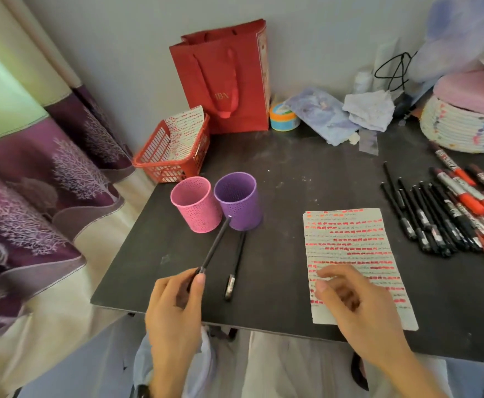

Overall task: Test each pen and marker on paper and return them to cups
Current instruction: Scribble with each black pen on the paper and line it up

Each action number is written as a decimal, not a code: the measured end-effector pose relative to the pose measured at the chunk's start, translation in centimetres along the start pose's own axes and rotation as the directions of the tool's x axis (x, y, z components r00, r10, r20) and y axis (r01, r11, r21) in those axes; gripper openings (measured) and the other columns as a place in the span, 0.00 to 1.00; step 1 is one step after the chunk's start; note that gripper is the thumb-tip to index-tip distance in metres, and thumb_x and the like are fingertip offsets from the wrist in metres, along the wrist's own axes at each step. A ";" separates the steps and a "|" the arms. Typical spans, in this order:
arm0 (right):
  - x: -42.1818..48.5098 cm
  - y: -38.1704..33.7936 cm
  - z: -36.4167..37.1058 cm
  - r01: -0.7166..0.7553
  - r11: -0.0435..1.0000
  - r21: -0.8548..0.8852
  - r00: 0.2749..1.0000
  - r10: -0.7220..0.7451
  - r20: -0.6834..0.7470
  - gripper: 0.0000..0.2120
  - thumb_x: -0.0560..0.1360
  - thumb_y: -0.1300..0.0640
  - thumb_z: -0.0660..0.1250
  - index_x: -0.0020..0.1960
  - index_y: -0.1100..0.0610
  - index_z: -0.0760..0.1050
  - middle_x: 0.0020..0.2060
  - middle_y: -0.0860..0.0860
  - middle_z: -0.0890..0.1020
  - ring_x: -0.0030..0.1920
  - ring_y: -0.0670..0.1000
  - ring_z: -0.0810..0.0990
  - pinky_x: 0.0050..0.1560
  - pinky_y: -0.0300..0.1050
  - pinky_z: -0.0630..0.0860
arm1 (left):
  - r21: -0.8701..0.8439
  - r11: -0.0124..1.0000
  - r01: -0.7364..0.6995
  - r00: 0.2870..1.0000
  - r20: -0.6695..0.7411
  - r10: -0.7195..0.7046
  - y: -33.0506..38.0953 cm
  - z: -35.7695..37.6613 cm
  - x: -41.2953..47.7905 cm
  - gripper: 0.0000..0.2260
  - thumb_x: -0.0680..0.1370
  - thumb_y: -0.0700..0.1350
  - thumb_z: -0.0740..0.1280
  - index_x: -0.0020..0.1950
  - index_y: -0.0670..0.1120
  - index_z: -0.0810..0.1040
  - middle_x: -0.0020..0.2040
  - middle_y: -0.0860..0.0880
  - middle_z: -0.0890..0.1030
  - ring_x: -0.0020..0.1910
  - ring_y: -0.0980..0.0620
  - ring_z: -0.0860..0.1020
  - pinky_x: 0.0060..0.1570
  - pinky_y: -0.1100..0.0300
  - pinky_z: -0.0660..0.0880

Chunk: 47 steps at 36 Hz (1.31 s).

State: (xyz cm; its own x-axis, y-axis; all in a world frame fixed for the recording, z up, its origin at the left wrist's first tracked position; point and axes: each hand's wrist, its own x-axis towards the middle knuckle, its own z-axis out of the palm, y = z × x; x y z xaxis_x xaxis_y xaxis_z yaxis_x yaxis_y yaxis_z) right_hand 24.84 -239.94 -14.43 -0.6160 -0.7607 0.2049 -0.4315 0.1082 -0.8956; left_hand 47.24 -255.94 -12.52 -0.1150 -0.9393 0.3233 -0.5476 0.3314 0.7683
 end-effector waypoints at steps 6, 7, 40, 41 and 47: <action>-0.1 0.1 0.0 -0.018 1.000 0.010 1.000 0.017 0.011 0.07 0.73 0.38 0.66 0.47 0.39 0.77 0.36 0.38 0.84 0.39 0.44 0.82 0.38 0.29 0.72 | 0.248 0.966 0.068 0.997 0.027 -0.077 -1.7 -0.3 1.3 0.10 0.79 0.59 0.66 0.56 0.58 0.84 0.49 0.59 0.77 0.46 0.56 0.78 0.46 0.57 0.74; -0.1 0.1 0.0 -0.020 1.000 0.006 1.000 0.020 0.014 0.05 0.74 0.40 0.67 0.47 0.39 0.78 0.36 0.38 0.84 0.39 0.44 0.82 0.38 0.29 0.72 | 0.259 0.964 0.064 0.996 0.042 -0.077 -1.5 0.0 1.3 0.11 0.79 0.58 0.66 0.57 0.58 0.84 0.49 0.58 0.78 0.47 0.55 0.78 0.47 0.56 0.74; 0.2 -0.2 0.1 -0.099 0.993 -0.057 0.995 0.101 0.021 0.04 0.80 0.48 0.69 0.48 0.39 0.76 0.45 0.32 0.82 0.45 0.38 0.83 0.45 0.30 0.78 | 0.139 0.834 -0.534 0.815 0.349 0.463 6.8 9.4 -0.8 0.13 0.78 0.47 0.70 0.62 0.52 0.81 0.62 0.51 0.78 0.63 0.47 0.76 0.60 0.47 0.76; 0.2 -0.2 0.0 -0.100 0.994 -0.052 0.995 0.101 0.013 0.04 0.80 0.49 0.69 0.48 0.40 0.76 0.44 0.32 0.82 0.44 0.38 0.83 0.45 0.31 0.78 | 0.126 0.829 -0.545 0.793 0.400 0.460 6.9 10.2 -0.6 0.15 0.78 0.47 0.71 0.64 0.51 0.80 0.65 0.50 0.78 0.65 0.46 0.76 0.61 0.46 0.75; 0.3 -0.3 0.0 -0.123 0.991 -0.052 0.992 0.121 -0.037 0.05 0.80 0.51 0.69 0.48 0.40 0.77 0.42 0.35 0.83 0.42 0.41 0.83 0.41 0.32 0.78 | 0.169 0.806 -0.568 0.693 0.626 0.358 6.1 13.1 -0.3 0.22 0.84 0.57 0.56 0.78 0.60 0.65 0.81 0.52 0.61 0.80 0.52 0.56 0.78 0.52 0.49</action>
State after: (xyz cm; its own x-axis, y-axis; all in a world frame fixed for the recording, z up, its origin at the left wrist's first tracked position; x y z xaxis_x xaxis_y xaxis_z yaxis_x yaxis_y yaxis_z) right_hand 24.78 -240.22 -14.15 -0.6874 -0.7180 0.1093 -0.3862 0.2339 -0.8923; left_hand 33.05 -254.76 -15.19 -0.7943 -0.5879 0.1530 -0.5155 0.7856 0.3421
